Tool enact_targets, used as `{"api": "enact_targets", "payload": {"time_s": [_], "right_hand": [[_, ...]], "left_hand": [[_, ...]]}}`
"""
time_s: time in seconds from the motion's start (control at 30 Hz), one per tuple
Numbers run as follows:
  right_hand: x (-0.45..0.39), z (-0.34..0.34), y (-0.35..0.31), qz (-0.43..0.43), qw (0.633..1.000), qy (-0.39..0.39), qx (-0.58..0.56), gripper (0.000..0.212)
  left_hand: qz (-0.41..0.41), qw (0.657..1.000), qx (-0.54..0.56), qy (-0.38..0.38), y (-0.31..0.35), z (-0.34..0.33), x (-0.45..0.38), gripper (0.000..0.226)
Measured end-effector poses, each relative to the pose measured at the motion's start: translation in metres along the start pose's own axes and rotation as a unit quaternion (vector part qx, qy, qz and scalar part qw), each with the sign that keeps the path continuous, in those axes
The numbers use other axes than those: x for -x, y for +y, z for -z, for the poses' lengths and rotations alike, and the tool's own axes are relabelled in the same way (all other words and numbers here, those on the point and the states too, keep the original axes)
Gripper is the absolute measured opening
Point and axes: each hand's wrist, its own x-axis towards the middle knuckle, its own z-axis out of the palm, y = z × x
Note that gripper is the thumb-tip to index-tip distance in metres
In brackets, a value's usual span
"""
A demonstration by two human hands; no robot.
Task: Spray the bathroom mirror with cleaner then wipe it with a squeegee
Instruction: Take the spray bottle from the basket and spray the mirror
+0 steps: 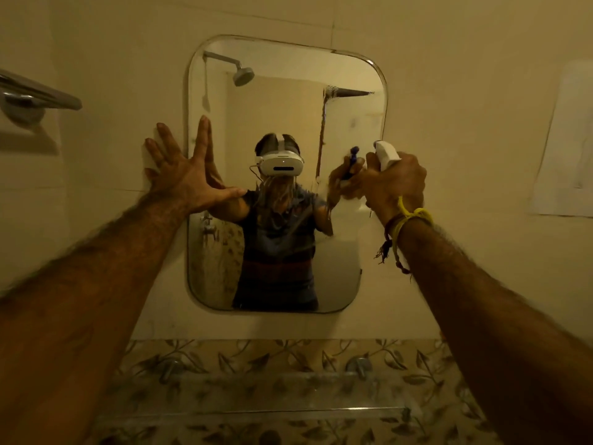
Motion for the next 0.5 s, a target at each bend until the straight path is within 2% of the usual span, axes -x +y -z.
{"api": "enact_targets", "payload": {"time_s": [0.1, 0.23, 0.37, 0.5], "right_hand": [[0.007, 0.000, 0.007, -0.013, 1.000, -0.005, 0.017, 0.036], [0.033, -0.015, 0.004, 0.011, 0.996, -0.079, -0.029, 0.035], [0.064, -0.034, -0.001, 0.074, 0.982, -0.172, -0.033, 0.025], [0.092, -0.052, -0.003, 0.157, 0.962, -0.222, 0.018, 0.036]], "left_hand": [[0.000, 1.000, -0.008, 0.008, 0.000, 0.000, 0.001, 0.144], [-0.004, 1.000, -0.010, 0.006, 0.000, 0.001, 0.003, 0.144], [-0.003, 1.000, -0.002, -0.019, 0.000, 0.008, 0.006, 0.145], [-0.010, 0.998, 0.008, -0.056, -0.002, 0.021, 0.009, 0.147]]}}
